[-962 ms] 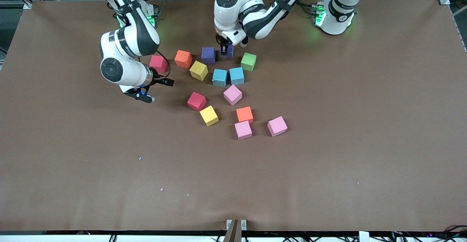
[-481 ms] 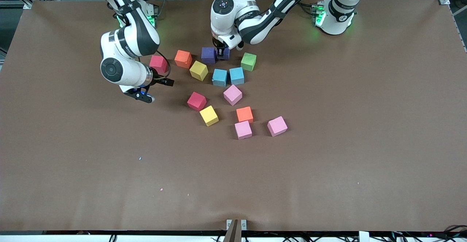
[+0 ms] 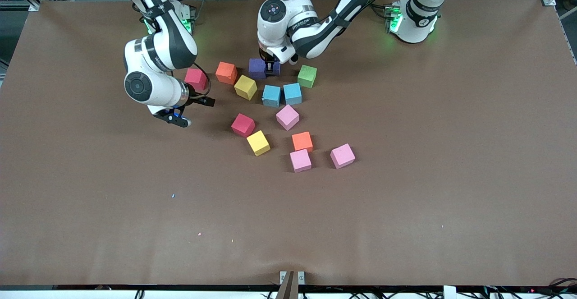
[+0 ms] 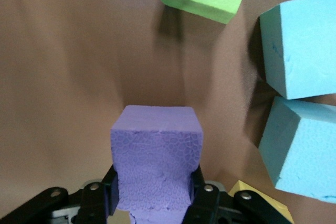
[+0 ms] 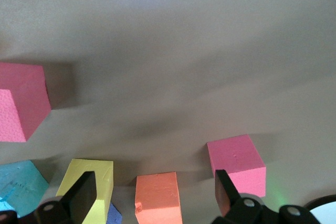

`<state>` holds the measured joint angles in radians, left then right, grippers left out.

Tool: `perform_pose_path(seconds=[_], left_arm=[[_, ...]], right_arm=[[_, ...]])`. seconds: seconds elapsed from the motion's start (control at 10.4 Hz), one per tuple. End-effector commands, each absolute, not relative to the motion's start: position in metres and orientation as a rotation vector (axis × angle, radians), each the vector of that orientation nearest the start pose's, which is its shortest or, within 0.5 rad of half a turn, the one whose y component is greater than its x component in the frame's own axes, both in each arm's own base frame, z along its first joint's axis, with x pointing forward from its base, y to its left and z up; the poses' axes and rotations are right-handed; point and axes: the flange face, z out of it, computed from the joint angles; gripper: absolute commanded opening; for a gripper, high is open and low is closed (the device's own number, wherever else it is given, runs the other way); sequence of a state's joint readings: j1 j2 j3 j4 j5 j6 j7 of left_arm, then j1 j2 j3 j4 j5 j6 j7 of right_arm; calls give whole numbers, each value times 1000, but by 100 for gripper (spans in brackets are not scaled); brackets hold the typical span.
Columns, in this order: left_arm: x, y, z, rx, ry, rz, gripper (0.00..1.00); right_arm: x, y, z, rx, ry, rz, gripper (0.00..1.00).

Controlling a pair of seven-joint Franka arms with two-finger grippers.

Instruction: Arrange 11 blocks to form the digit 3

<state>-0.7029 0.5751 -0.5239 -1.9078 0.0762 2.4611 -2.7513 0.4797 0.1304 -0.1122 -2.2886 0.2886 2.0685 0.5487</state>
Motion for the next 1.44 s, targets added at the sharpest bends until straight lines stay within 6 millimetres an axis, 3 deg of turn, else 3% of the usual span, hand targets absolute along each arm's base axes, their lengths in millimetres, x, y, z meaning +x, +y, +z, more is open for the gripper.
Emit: perform_pose_path(seconds=[0.0, 0.67, 1.35], left_arm=[[225, -598, 235, -2104, -2267, 306, 0], [213, -600, 219, -2054, -2294, 269, 0], [215, -604, 205, -1970, -2400, 249, 0]], right_arm=[[448, 189, 272, -2977, 584, 624, 100], [448, 189, 272, -2977, 584, 624, 100], [448, 189, 271, -2977, 585, 626, 100]])
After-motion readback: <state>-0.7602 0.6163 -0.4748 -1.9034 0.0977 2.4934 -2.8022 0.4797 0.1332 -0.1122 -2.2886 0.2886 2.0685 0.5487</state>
